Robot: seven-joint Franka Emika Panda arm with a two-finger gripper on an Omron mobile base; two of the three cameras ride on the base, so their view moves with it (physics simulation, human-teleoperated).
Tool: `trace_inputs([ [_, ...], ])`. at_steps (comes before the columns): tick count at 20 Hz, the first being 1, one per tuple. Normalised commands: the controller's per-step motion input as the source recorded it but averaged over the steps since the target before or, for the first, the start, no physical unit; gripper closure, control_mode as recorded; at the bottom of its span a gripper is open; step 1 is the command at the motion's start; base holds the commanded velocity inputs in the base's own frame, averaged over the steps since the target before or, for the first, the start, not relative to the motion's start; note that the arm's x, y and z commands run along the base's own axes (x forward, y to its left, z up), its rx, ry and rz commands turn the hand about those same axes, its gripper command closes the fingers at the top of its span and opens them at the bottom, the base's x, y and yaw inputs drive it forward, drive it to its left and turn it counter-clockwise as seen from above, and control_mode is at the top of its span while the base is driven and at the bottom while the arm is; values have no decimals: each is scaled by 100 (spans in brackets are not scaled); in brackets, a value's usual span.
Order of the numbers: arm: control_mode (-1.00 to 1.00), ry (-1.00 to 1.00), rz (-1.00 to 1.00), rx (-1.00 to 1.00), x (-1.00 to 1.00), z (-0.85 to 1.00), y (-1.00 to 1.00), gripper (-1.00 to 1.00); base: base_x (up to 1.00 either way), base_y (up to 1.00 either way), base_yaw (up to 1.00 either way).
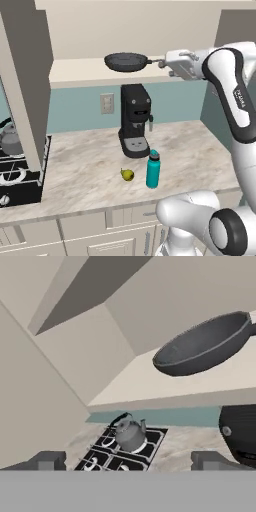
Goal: Pick the pan from the cabinet and place it on the stove. Then turn on the stove burner for the pan.
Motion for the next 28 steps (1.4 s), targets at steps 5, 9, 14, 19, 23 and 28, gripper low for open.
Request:
trace_inputs([
  [5,-100,-15,9,-12,41,0,-40,-100,0,0,0],
  [9,-100,-15,11,-8,40,0,-44,-100,0,0,0],
  [14,-100,-15,12,-8,41,0,-41,-100,0,0,0],
  [19,-100,-14,9,-12,40,0,-30,-100,0,0,0],
  [23,-100,-2,9,-8,49,0,-21,-100,0,0,0],
  [28,-100,-3,10,-3,55,0,-21,-100,0,0,0],
])
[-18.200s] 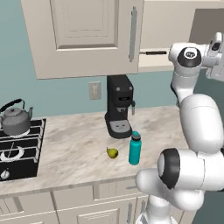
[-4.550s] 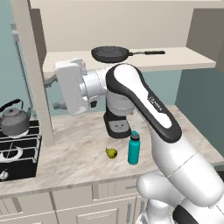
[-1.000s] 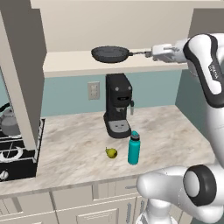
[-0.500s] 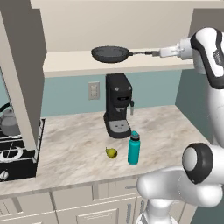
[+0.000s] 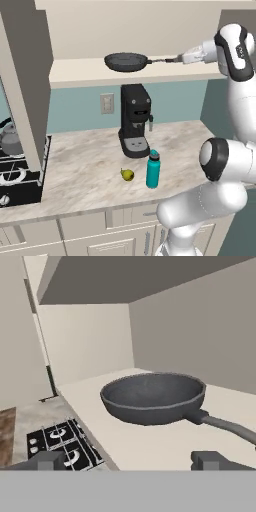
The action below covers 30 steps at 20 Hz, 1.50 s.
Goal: Pick the pan from the cabinet and place it on the stove. Then turn on the stove burner for the pan.
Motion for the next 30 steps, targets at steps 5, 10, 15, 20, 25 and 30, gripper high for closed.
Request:
trace_inputs([
  [5,-100,-1,2,0,9,0,-4,-100,0,0,0],
  [10,-100,-8,7,-6,13,-1,0,-100,0,0,0],
  [15,-100,-24,10,-14,0,0,0,-100,0,0,0],
  [20,-100,-26,7,-12,0,0,0,-100,0,0,0],
  [25,-100,-22,1,-6,0,0,0,-100,0,0,0],
  [30,-100,-10,0,-3,2,0,0,-100,0,0,0],
])
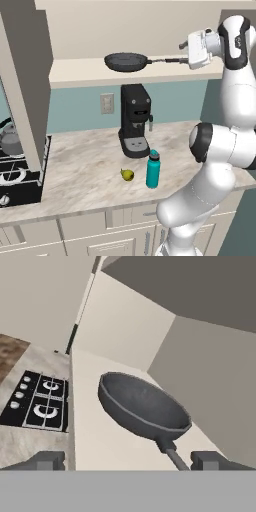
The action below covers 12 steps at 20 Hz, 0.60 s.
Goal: Pick the pan from the cabinet and place it on the stove. Then turn on the stove burner for the pan.
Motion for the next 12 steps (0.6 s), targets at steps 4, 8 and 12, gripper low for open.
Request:
trace_inputs([
  [4,-100,-1,0,-5,16,-1,0,-100,0,0,0],
  [8,-100,0,0,-8,19,-4,0,-100,0,0,0],
  [12,-100,-5,0,-10,7,-7,0,-100,0,0,0],
])
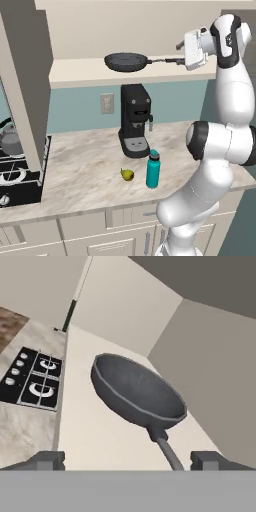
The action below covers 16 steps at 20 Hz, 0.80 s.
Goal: Pick the pan from the cabinet and place it on the stove. Then turn on the stove burner for the pan.
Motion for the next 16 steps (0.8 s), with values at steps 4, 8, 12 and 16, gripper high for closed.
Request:
trace_inputs([
  [4,-100,-11,0,-10,0,-12,0,-100,0,0,0],
  [8,-100,-9,0,-9,1,-13,0,-100,0,0,0],
  [12,-100,-8,0,-2,7,-9,0,-100,0,0,0],
  [16,-100,-2,0,0,11,-6,-2,-100,0,0,0],
])
